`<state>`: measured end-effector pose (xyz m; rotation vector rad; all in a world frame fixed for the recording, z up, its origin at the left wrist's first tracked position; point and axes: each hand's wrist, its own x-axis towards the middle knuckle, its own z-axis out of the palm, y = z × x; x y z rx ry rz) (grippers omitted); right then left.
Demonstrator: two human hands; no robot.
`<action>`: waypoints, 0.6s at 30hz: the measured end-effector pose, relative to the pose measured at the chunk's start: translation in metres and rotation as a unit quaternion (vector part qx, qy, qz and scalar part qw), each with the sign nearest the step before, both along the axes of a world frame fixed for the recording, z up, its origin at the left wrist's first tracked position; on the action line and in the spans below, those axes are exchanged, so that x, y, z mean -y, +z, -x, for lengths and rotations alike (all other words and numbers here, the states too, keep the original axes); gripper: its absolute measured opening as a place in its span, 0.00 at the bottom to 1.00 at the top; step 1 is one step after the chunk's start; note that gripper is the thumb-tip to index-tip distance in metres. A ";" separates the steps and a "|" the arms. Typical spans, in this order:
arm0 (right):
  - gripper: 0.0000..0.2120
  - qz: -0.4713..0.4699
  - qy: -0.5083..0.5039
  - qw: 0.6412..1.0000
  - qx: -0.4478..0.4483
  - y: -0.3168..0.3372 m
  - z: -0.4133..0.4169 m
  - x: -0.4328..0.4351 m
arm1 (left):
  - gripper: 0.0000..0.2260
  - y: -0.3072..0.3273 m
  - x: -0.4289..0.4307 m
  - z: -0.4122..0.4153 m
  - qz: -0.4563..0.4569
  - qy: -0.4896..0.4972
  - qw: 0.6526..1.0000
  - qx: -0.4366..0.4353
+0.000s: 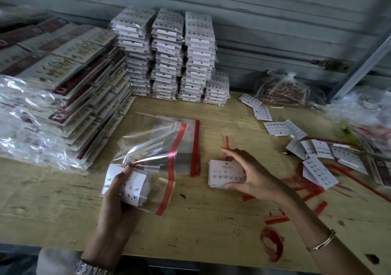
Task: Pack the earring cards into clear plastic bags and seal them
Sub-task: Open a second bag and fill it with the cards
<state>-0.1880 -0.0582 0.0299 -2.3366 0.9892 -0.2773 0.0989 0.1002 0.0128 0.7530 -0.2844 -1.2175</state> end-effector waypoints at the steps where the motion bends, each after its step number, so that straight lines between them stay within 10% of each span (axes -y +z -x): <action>1: 0.42 0.007 0.000 1.000 -0.005 -0.001 0.000 0.000 | 0.08 0.000 0.000 0.000 0.000 0.000 1.000 0.001; 18: 0.43 0.022 -0.006 1.000 -0.016 -0.002 -0.003 -0.001 | 0.08 -0.001 0.001 -0.001 -0.003 0.001 1.000 -0.001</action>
